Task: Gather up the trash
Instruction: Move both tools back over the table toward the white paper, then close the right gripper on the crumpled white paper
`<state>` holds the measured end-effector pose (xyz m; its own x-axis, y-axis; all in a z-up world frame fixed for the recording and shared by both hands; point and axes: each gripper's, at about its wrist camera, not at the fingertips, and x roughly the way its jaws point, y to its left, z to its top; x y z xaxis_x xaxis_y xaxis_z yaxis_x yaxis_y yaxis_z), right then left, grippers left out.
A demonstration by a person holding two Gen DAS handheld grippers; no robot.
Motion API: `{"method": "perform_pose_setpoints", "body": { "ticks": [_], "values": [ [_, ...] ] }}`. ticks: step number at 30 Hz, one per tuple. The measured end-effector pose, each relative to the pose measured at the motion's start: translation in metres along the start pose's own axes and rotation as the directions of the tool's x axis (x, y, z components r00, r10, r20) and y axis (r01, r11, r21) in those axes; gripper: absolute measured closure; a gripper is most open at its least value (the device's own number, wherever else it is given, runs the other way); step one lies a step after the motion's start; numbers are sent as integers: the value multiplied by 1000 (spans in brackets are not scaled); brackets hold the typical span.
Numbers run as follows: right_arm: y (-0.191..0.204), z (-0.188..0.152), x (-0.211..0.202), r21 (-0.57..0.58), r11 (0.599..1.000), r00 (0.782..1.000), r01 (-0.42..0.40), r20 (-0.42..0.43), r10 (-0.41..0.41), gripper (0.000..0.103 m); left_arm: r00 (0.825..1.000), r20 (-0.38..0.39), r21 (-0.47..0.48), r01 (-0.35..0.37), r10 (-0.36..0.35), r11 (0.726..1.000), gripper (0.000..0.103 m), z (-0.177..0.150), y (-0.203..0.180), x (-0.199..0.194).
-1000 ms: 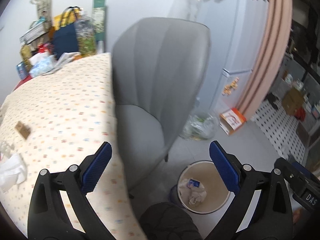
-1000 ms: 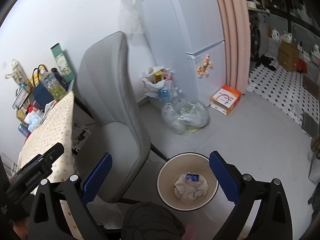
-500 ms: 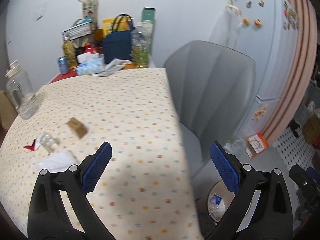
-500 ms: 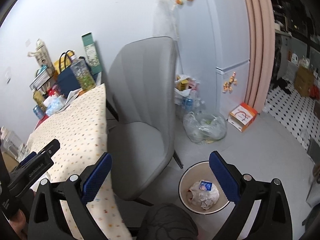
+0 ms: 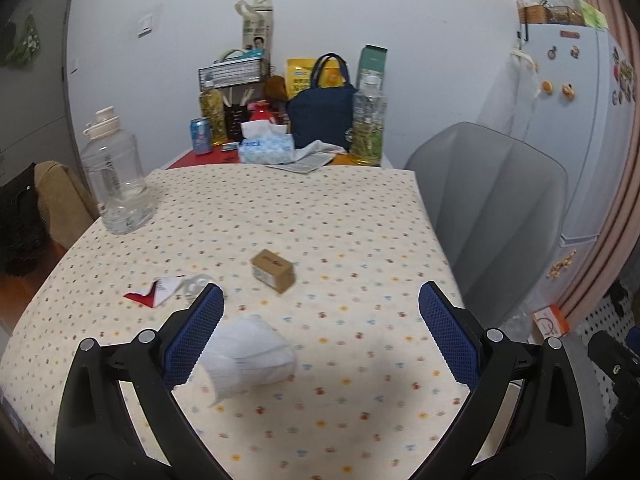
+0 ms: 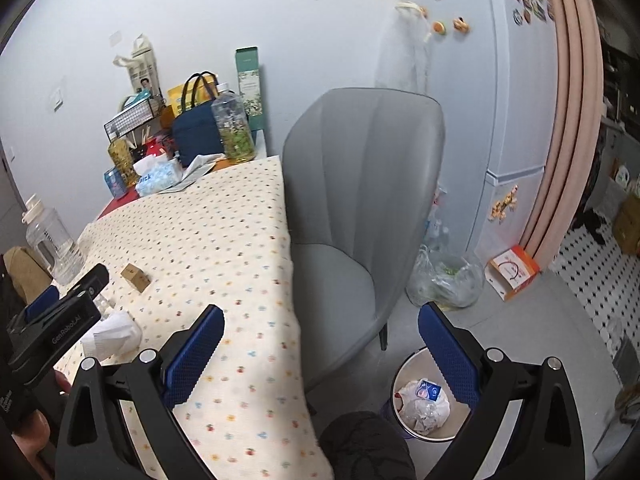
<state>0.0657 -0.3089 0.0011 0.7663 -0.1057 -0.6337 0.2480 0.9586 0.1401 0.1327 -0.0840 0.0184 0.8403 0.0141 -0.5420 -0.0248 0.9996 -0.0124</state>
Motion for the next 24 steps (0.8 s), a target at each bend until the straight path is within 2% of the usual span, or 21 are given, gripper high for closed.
{"method": "perform_pose_setpoints", "body": {
  "ticks": [12, 24],
  "values": [
    [88, -8, -2, -150, 986, 997, -75, -6, 75, 8, 998, 3, -80, -69, 70, 994, 6, -8, 78, -9],
    [164, -30, 10, -247, 950, 981, -190, -90, 173, 8, 991, -52, -164, -130, 123, 978, 6, -25, 154, -3]
  ]
}}
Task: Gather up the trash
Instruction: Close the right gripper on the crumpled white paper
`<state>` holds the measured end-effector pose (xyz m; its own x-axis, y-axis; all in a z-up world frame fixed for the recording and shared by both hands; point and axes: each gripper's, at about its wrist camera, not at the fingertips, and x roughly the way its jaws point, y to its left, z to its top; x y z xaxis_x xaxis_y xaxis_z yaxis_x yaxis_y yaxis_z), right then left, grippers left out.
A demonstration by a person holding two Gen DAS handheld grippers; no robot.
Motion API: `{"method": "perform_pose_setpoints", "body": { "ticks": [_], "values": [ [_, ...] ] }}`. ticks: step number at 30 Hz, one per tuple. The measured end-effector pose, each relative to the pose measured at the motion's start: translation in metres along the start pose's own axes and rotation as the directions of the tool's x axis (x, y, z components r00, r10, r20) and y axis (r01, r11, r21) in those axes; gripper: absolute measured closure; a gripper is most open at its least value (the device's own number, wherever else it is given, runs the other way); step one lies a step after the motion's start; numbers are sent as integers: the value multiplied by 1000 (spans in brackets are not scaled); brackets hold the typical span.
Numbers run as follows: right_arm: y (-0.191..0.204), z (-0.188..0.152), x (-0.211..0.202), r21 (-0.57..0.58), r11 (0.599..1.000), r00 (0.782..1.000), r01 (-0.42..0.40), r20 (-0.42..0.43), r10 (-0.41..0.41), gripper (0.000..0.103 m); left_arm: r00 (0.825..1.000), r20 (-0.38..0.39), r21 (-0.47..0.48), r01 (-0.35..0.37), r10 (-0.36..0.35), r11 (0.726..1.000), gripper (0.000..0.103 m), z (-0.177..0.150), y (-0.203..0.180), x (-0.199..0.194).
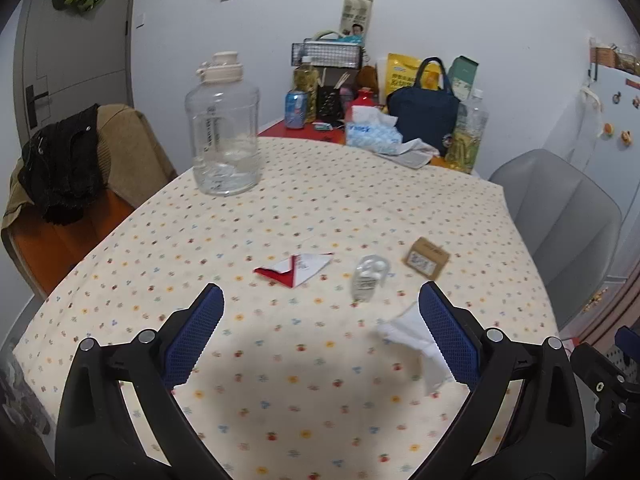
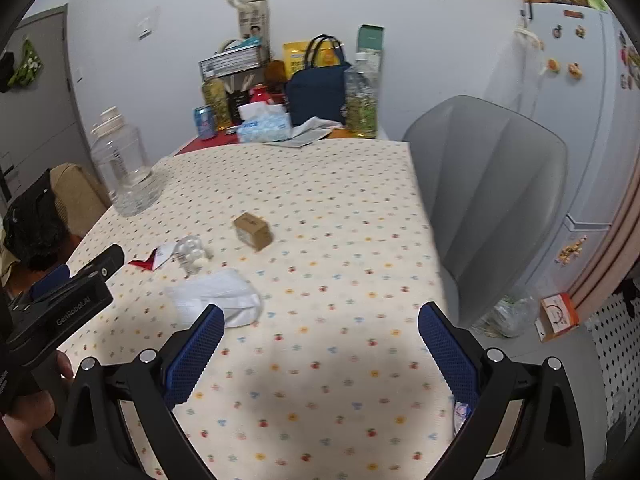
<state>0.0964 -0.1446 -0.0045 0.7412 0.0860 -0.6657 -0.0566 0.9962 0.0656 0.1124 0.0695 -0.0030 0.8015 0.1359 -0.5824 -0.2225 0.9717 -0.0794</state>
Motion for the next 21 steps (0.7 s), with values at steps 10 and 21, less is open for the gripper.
{"method": "perform_pose_setpoints", "body": {
  "ticks": [10, 21],
  "values": [
    [47, -5, 33, -43, 996, 994, -83, -76, 79, 8, 998, -62, -55, -28, 25, 998, 6, -11, 47, 25],
    [76, -5, 73, -70, 989, 982, -132, -148, 121, 16, 993, -120, -90, -32, 21, 995, 6, -17, 65, 57]
  ]
}}
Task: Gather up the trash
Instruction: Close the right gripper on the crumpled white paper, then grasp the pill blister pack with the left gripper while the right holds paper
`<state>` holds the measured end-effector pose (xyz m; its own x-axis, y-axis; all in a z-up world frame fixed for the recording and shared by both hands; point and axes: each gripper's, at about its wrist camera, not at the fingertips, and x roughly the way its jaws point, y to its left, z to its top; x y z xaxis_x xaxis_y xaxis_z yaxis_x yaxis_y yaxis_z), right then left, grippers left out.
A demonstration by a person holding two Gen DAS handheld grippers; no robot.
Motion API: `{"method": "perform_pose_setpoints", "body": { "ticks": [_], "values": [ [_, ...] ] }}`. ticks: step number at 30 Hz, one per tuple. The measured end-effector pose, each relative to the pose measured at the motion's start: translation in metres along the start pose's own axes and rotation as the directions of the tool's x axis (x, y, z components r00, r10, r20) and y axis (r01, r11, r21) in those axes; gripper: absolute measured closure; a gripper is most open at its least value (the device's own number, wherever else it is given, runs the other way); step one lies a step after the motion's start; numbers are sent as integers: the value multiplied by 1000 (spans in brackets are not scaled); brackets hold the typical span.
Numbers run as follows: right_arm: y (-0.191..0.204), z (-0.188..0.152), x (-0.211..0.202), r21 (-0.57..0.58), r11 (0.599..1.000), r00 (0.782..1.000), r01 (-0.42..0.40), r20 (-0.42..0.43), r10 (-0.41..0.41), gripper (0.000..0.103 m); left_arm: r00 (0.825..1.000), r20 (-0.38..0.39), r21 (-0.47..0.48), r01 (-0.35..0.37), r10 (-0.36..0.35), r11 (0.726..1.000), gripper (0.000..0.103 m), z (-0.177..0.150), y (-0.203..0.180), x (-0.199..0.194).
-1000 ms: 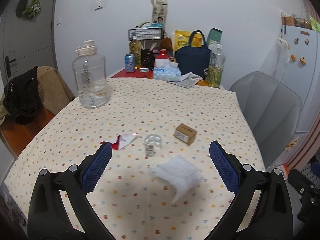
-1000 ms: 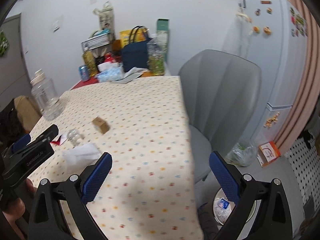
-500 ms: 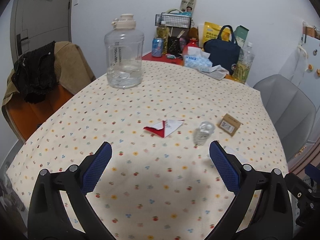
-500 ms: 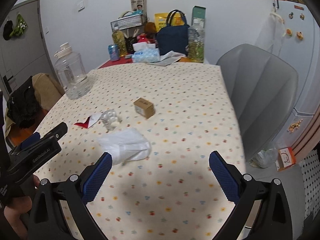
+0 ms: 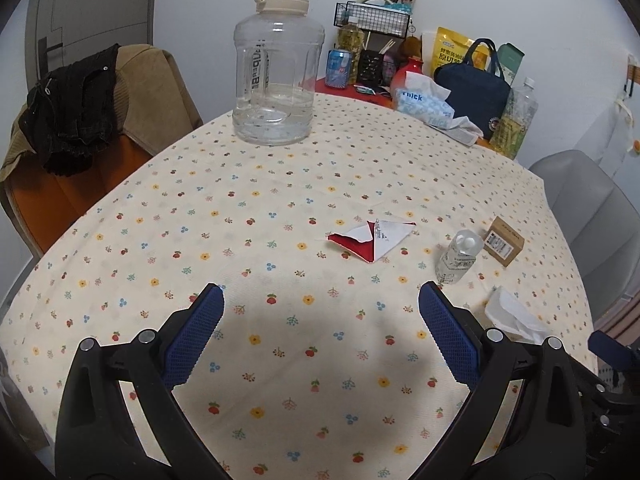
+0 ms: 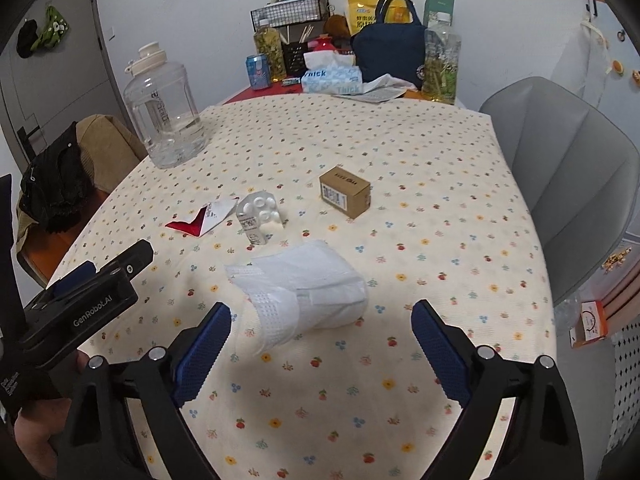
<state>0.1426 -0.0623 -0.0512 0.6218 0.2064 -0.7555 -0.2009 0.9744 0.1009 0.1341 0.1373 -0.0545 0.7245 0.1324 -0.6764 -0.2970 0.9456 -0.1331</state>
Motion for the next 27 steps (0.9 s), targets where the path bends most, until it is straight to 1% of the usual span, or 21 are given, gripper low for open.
{"method": "perform_pose_setpoints", "body": {
  "ticks": [3, 4, 5, 6, 7, 8, 9, 10, 11, 14, 19, 27],
  "values": [
    [2, 1, 14, 2, 1000, 999, -19, -34, 19, 28, 1000, -13, 0, 1, -1, 1000, 6, 0, 0, 7],
    [2, 0, 18, 4, 1000, 999, -25, -48, 25, 36, 1000, -16, -1, 1, -1, 1000, 6, 0, 0, 9],
    [2, 0, 21, 8, 999, 998, -32, -61, 32, 48, 1000, -20, -2, 2, -2, 1000, 6, 0, 0, 11],
    [1, 0, 25, 15, 999, 996, -41, -77, 42, 54, 1000, -22, -2, 3, -3, 1000, 6, 1, -1, 13],
    [0, -1, 27, 20, 999, 995, -48, -85, 50, 68, 1000, -23, -3, 5, -5, 1000, 6, 1, -2, 13],
    [-1, -1, 29, 24, 998, 994, -56, -93, 58, 77, 1000, -24, -2, 8, -8, 1000, 6, 1, -3, 14],
    [-2, -1, 29, 28, 998, 994, -56, -94, 59, 80, 1000, -26, 0, 13, -13, 1000, 6, 1, -5, 15],
    [-3, -1, 28, 29, 998, 994, -54, -88, 57, 89, 1000, -26, 2, 16, -16, 1000, 6, 1, -6, 16],
    [-5, 0, 26, 30, 998, 995, -55, -83, 57, 95, 999, -27, 6, 21, -21, 1000, 6, 2, -9, 17],
    [-11, 3, 19, 38, 998, 997, -52, -62, 54, 98, 999, -30, 20, 36, -35, 999, 6, 2, -19, 19],
    [-27, 7, 6, 62, 998, 999, -26, -27, 28, 99, 998, -29, 34, 64, -63, 997, 8, 6, -36, 20],
    [-56, 14, -10, 116, 993, 999, 28, 16, -30, 99, 993, -45, 82, 111, -107, 990, 12, 13, -69, 31]
  ]
}}
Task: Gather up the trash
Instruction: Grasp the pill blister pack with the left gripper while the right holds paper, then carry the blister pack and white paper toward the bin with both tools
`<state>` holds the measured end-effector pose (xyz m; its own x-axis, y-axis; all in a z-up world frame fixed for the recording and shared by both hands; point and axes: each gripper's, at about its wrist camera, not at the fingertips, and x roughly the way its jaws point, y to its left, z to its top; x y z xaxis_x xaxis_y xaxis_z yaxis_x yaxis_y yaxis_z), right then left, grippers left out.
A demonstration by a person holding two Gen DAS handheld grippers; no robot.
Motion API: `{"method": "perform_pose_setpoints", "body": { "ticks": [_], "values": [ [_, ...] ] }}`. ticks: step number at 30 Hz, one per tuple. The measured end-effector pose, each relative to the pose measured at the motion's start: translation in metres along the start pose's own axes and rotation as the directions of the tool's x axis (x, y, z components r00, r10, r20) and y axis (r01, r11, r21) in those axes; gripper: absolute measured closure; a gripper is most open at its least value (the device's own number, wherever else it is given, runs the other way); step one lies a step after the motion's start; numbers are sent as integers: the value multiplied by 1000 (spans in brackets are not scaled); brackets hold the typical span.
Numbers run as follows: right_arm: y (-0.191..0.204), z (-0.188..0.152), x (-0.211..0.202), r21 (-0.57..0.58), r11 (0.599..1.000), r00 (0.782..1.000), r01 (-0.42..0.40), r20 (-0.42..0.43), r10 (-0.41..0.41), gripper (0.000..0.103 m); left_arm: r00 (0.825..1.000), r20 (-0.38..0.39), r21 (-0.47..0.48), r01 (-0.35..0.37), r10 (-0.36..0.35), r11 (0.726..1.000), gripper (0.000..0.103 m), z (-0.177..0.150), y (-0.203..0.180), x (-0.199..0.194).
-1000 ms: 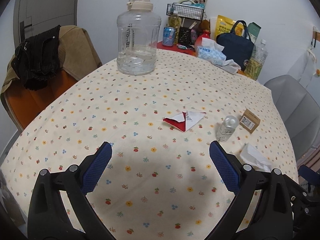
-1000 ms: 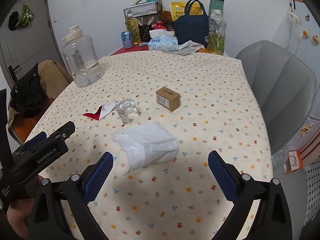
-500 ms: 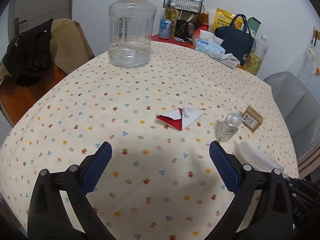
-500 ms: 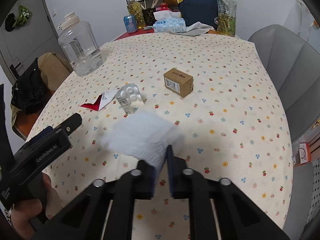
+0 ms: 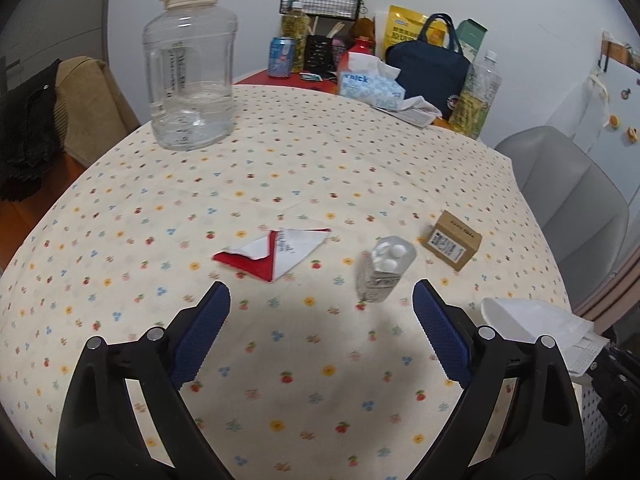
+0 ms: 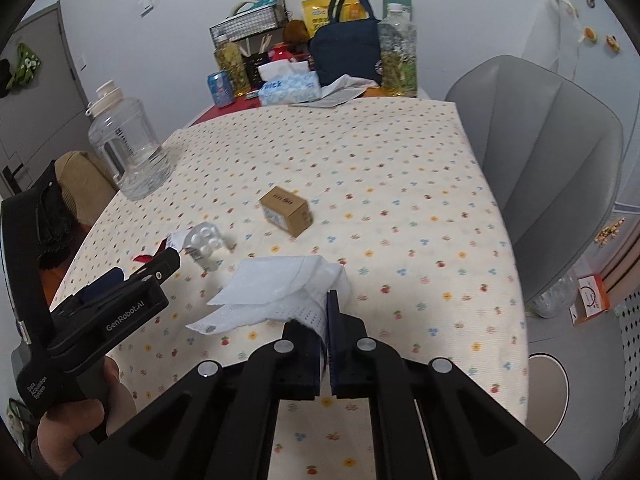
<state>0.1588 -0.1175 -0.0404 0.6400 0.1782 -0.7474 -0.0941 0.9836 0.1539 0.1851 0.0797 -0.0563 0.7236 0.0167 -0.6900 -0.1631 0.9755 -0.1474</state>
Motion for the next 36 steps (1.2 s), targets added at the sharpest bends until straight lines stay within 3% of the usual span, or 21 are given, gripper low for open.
{"method": "perform_pose_setpoints", "body": {
  "ticks": [6, 14, 18, 36],
  "values": [
    [-16, 5, -1, 33, 999, 999, 32, 5, -32, 99, 1000, -20, 34, 22, -22, 999, 14, 5, -19, 15],
    [-44, 6, -3, 85, 995, 999, 50, 6, -51, 99, 995, -91, 49, 40, -36, 998, 33, 9, -36, 44],
    [-53, 6, 0, 96, 994, 998, 60, -4, -60, 99, 991, -124, 45, 51, -45, 998, 82, 6, -41, 50],
    [-54, 2, -14, 98, 995, 999, 34, 21, -36, 99, 997, -63, 78, 55, -50, 995, 83, 4, -50, 12]
  ]
}}
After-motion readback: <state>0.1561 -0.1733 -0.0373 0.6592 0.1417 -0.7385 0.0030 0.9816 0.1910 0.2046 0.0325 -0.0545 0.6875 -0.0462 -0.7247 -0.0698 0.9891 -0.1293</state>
